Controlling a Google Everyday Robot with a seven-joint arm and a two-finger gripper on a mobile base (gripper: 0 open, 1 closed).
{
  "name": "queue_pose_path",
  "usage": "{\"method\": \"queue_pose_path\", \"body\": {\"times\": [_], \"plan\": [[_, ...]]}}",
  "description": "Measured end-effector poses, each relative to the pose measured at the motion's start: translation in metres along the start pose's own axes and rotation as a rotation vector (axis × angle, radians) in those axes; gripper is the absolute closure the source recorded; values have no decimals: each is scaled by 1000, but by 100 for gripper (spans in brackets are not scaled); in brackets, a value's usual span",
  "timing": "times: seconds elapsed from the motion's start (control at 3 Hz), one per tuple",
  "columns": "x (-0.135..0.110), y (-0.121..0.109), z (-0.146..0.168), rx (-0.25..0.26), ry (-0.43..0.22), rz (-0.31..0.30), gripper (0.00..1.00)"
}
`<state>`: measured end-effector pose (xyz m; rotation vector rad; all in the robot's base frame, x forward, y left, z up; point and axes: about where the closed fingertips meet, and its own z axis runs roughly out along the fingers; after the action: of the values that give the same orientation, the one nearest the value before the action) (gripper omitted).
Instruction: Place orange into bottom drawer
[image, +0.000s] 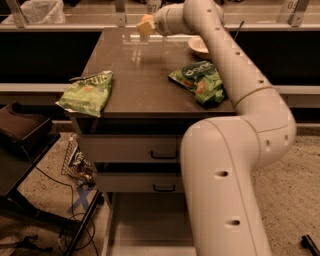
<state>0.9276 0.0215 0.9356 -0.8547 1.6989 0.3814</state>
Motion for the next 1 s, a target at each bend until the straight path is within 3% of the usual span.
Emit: {"method": "queue_pose_path", "body": {"times": [0.33, 0.67, 1.0], "plan": [[-19, -11, -51, 44, 9, -24, 100], [-44, -54, -170, 206, -6, -29, 100], [-98, -35, -313, 330, -99, -61, 100]]}}
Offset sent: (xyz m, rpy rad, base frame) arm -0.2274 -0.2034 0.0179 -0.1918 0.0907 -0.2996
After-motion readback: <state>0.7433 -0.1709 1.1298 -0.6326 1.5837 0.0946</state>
